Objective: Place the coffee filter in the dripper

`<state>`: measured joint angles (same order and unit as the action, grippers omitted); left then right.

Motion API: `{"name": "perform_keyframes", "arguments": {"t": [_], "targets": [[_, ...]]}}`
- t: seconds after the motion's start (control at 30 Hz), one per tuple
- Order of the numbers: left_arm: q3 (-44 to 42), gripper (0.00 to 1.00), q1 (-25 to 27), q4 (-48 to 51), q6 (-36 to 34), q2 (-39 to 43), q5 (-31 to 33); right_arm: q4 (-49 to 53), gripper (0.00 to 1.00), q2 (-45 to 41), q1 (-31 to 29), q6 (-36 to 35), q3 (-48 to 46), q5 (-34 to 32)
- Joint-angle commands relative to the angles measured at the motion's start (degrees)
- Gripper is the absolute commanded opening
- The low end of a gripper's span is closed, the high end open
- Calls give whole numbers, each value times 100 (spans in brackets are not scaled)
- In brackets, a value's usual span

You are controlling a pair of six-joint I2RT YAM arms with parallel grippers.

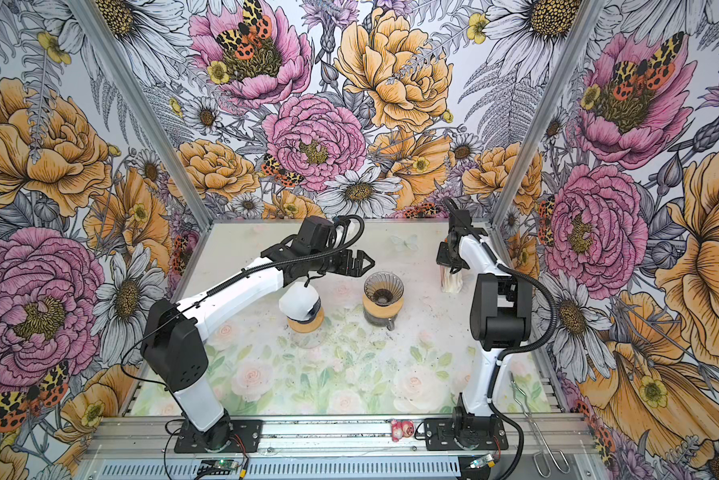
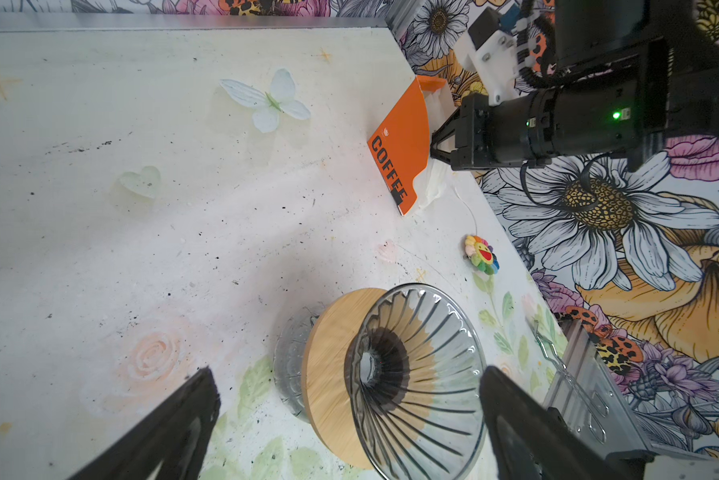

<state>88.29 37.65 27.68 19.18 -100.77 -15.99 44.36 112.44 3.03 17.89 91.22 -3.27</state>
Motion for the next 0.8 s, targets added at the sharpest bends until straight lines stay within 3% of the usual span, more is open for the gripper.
{"name": "perform_keyframes", "arguments": {"t": [0.0,0.13,0.77], "targets": [[148,99,40,42,-13,-39,-75,-23,4,59,12,-24,133,-84],[151,99,38,42,-14,-39,-76,-21,0,-61,5,-5,74,-60],[153,99,76,36,-25,-39,-91,15,0,-947,-42,117,-714,33]]}}
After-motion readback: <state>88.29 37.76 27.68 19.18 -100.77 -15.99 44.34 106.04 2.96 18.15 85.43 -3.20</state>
